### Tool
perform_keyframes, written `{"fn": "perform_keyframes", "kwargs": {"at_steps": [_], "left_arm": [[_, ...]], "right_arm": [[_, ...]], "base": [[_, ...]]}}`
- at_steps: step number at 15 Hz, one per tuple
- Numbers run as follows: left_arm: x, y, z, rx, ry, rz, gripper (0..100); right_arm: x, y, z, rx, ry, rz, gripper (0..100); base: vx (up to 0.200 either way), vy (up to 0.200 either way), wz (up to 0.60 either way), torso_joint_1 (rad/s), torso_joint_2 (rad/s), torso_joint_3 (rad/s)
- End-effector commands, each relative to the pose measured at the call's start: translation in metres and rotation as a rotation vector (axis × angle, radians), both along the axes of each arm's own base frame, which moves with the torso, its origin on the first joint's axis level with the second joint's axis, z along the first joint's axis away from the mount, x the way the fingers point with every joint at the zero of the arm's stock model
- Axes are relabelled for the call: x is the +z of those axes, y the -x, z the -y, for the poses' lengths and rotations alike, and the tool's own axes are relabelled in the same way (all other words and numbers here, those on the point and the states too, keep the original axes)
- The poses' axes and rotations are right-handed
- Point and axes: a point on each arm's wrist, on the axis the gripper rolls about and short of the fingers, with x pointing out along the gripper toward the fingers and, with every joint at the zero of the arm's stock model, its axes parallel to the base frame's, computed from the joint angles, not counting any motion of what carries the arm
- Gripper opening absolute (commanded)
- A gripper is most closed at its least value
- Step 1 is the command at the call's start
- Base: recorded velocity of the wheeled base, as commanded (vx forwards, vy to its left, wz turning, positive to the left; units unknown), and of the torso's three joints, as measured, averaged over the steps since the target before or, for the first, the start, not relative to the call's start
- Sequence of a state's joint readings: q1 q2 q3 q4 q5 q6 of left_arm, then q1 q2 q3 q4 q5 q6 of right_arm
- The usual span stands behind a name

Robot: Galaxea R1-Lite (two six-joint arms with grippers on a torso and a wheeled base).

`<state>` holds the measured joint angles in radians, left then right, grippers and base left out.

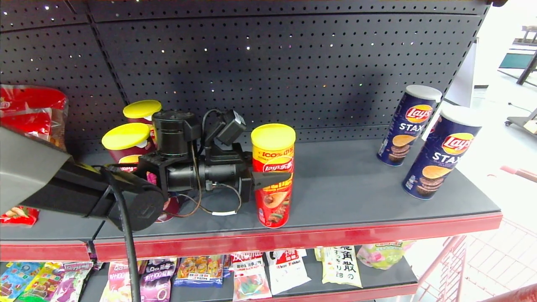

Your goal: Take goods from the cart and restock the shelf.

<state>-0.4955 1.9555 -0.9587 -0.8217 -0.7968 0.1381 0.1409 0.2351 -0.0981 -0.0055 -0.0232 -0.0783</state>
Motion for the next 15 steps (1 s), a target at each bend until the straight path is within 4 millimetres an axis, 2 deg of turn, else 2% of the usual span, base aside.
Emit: {"fn": "perform_keyframes", "kwargs": {"at_steps": [1, 4, 5, 10, 15], "left_arm": [[-0.002, 0.000, 0.000, 0.001, -0.004, -0.007, 0], [-0.002, 0.000, 0.000, 0.000, -0.004, -0.004, 0], [-0.002, 0.000, 0.000, 0.000, -0.004, -0.002, 100], [-0.003, 0.002, -0.002, 0.043, 0.007, 0.029, 100], [-0.013, 0.019, -0.015, 0.102, 0.047, 0.081, 100]], "right_arm": [[0.000, 0.000, 0.000, 0.000, 0.000, 0.001, 0], [0.000, 0.000, 0.000, 0.000, 0.000, 0.001, 0], [0.000, 0.000, 0.000, 0.000, 0.000, 0.001, 0], [0.000, 0.000, 0.000, 0.000, 0.000, 0.000, 0], [-0.002, 0.000, 0.000, -0.001, 0.001, -0.005, 0]], "base": [[0.000, 0.000, 0.00, 0.000, 0.00, 0.000], [0.000, 0.000, 0.00, 0.000, 0.00, 0.000], [0.000, 0.000, 0.00, 0.000, 0.00, 0.000], [0.000, 0.000, 0.00, 0.000, 0.00, 0.000], [0.000, 0.000, 0.00, 0.000, 0.00, 0.000]]}}
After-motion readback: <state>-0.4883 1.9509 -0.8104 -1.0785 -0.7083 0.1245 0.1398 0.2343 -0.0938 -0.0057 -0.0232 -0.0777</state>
